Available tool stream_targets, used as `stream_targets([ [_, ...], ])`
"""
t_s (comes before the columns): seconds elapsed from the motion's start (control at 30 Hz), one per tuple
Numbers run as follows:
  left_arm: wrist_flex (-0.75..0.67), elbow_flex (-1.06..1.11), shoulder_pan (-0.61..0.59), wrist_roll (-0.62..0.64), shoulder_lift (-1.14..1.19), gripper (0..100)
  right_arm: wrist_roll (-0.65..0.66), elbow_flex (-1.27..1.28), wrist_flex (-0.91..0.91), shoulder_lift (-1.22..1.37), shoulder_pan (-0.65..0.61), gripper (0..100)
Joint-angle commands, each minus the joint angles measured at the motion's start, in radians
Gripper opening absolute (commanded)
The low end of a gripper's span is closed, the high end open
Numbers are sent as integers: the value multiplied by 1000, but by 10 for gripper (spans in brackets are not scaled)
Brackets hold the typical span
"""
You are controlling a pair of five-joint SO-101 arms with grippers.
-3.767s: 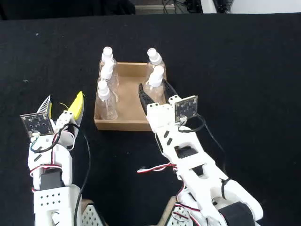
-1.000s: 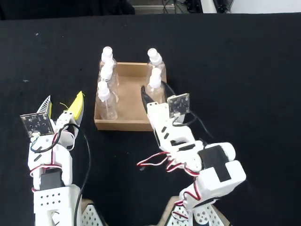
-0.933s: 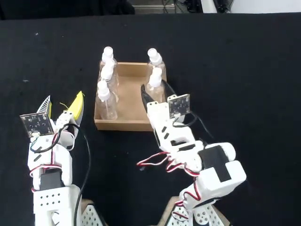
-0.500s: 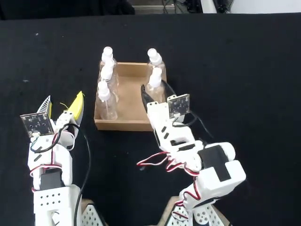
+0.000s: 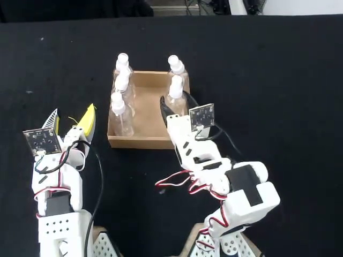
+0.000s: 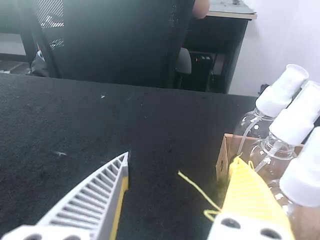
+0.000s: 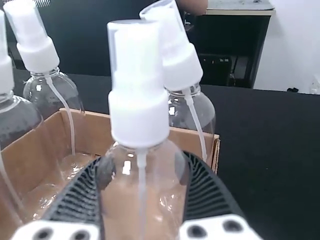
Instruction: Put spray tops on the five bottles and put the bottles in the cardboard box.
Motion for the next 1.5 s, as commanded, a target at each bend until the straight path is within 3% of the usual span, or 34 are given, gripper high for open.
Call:
stream_targets([
  [0.0,-26,24,5,11,-17,220,11,-10,-20,-1,17,16],
  [0.47,-26,24,5,11,-17,220,11,-5,-20,-4,17,17],
  [0.7,-26,24,5,11,-17,220,11,-1,-20,1,15,155],
  [1.37,-26,22,4,9,-17,220,11,22,-20,-5,-20,162],
  [1.47,-26,22,4,9,-17,220,11,24,-20,-5,-21,241],
])
